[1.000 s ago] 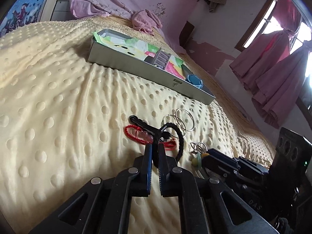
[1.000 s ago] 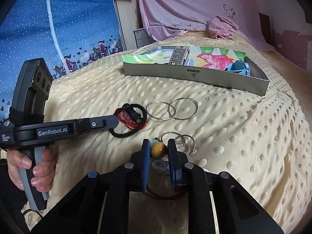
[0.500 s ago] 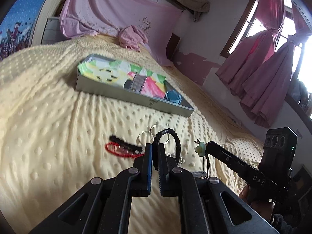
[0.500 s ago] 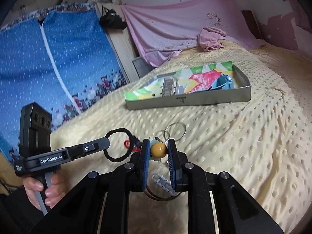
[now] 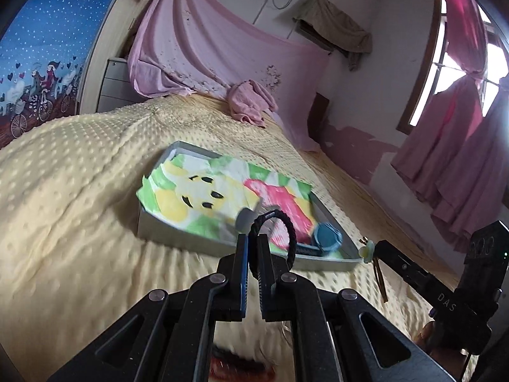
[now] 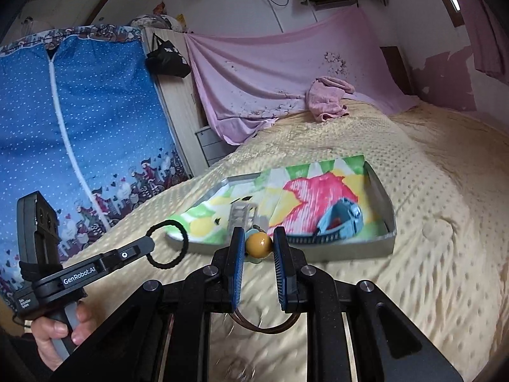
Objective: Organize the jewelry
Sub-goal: 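Carry the hair tie and keys into the tray and open both tools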
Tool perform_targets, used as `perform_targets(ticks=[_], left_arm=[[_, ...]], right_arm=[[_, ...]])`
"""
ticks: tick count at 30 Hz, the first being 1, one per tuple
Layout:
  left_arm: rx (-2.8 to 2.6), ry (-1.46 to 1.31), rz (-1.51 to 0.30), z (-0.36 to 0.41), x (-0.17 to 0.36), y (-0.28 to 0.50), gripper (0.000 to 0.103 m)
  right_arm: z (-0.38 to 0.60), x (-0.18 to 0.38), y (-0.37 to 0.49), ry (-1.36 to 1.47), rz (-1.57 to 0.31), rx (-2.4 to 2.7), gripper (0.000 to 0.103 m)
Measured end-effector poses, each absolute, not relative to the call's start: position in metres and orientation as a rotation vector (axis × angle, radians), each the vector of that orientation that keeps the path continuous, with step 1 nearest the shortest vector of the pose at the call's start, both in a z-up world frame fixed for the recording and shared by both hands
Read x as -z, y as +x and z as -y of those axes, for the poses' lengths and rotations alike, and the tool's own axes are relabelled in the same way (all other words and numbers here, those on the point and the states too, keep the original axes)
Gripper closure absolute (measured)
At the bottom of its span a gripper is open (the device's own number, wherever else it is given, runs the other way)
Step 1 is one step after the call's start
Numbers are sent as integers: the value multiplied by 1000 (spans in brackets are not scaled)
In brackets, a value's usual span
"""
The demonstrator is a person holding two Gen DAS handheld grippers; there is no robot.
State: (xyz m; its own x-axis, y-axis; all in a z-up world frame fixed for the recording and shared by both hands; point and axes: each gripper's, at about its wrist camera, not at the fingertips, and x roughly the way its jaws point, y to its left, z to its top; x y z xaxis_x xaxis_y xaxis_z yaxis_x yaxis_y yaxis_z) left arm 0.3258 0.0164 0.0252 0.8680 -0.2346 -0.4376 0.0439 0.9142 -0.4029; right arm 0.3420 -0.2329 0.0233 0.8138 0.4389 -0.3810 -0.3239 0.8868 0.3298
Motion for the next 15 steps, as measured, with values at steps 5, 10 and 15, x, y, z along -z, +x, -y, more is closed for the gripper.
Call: perform_targets(ticks=[5,10,15], left_arm=[[120,-378,-530,-19,-21,367,97],[86,-357,-583,-19,-9,395,97],[56,-310,-645,-19,5,408,97]], right_arm=[[219,-19,393,242,-497,-386,87],[201,-3,430,207,-575,-356,87],[193,11,451,198,-657,-361,87]])
